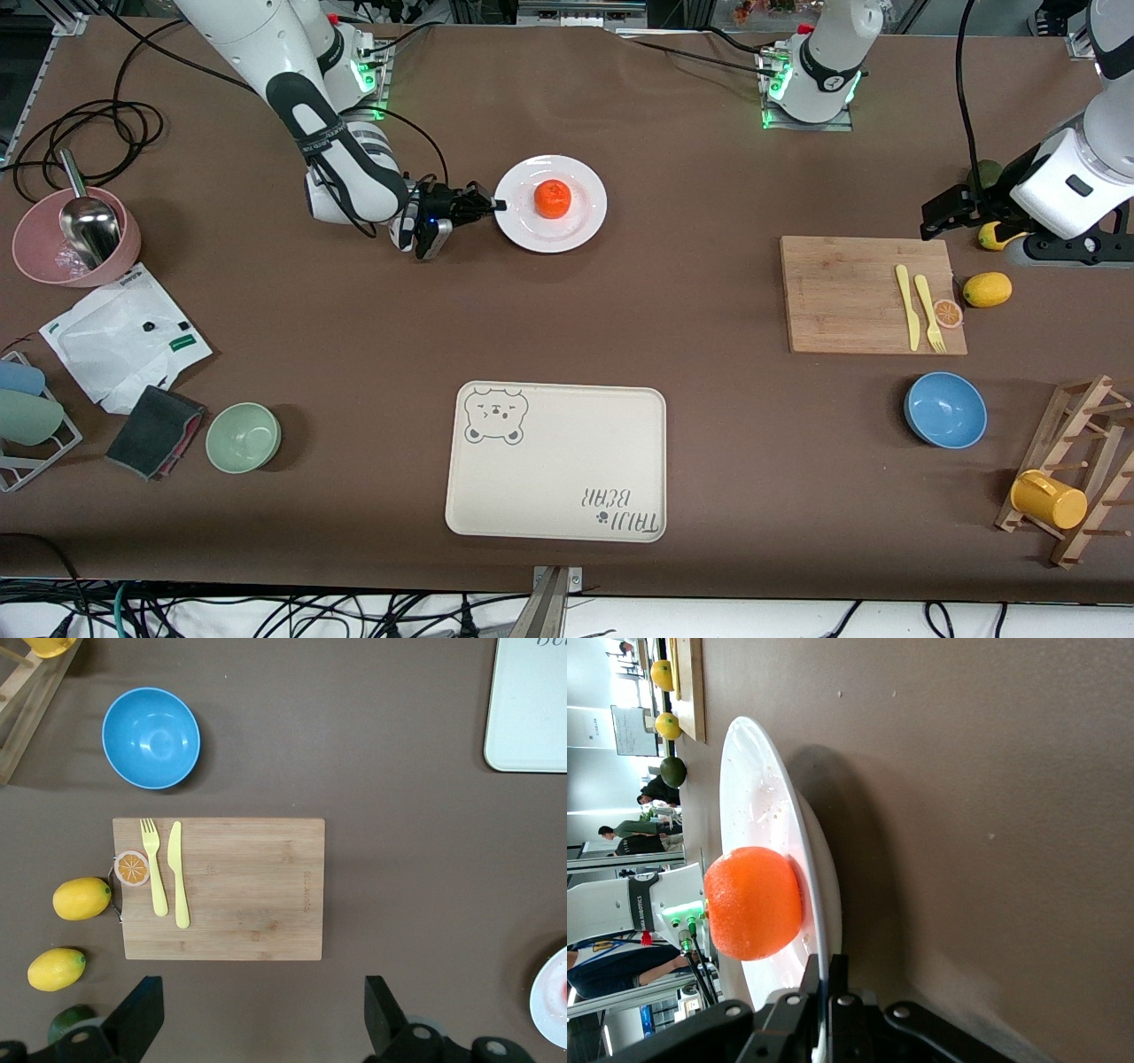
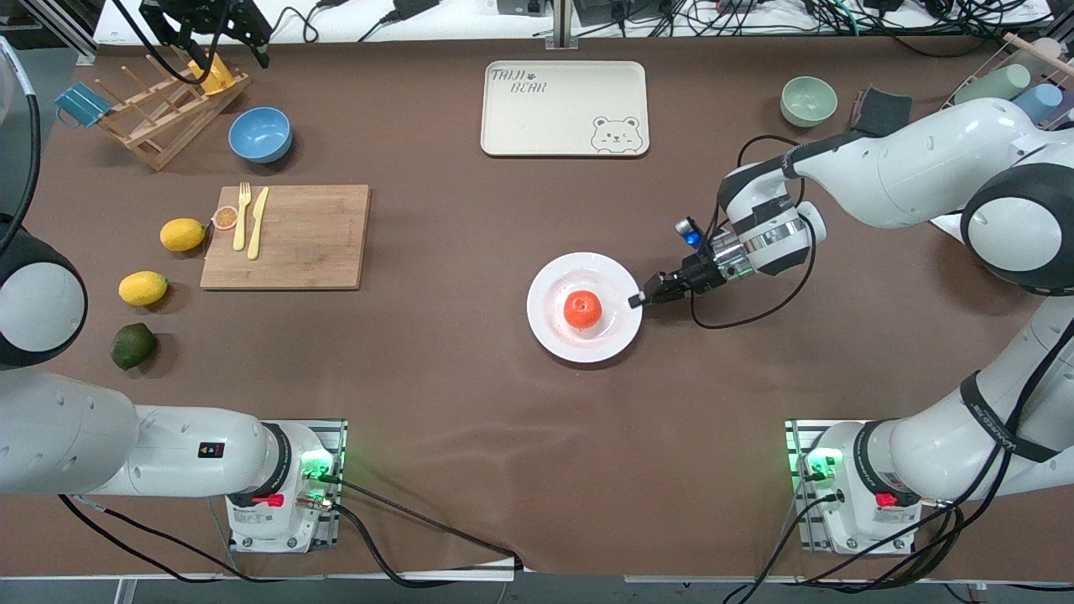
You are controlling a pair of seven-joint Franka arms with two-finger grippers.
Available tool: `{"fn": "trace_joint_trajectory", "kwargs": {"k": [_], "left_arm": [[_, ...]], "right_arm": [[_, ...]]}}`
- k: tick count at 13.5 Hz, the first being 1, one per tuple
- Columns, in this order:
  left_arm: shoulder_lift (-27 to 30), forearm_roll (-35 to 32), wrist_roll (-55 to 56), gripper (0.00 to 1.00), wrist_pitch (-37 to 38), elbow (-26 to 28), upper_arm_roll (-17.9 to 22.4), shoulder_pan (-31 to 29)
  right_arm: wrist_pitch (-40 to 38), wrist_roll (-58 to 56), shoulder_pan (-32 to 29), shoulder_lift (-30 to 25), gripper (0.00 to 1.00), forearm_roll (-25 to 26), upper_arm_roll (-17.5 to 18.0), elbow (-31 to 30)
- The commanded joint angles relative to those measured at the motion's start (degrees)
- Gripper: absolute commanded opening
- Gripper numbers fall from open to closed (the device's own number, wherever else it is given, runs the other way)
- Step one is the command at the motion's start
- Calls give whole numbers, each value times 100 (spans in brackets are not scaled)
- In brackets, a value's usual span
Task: Place orange and plate with both arms
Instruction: 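Slide the plate with the right gripper onto the bear tray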
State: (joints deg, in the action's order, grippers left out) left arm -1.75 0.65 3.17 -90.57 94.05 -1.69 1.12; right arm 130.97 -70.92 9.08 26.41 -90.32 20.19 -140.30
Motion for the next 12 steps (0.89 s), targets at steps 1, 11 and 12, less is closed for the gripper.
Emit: {"fn": "trace_joint_trajectory", "kwargs": {"k": [1, 11, 12], "left_arm": [[26, -153, -62, 100, 83, -63, 2, 11], [26, -153, -62, 100, 101, -63, 2, 2], [26, -153, -62, 100, 101, -63, 2, 2]], "right_arm": [[7, -124, -46, 22, 0, -275, 64, -23], [-19, 2264, -72, -128, 0, -215, 55, 1187], [-19, 2493, -73, -93, 0, -188, 55, 1407]]}}
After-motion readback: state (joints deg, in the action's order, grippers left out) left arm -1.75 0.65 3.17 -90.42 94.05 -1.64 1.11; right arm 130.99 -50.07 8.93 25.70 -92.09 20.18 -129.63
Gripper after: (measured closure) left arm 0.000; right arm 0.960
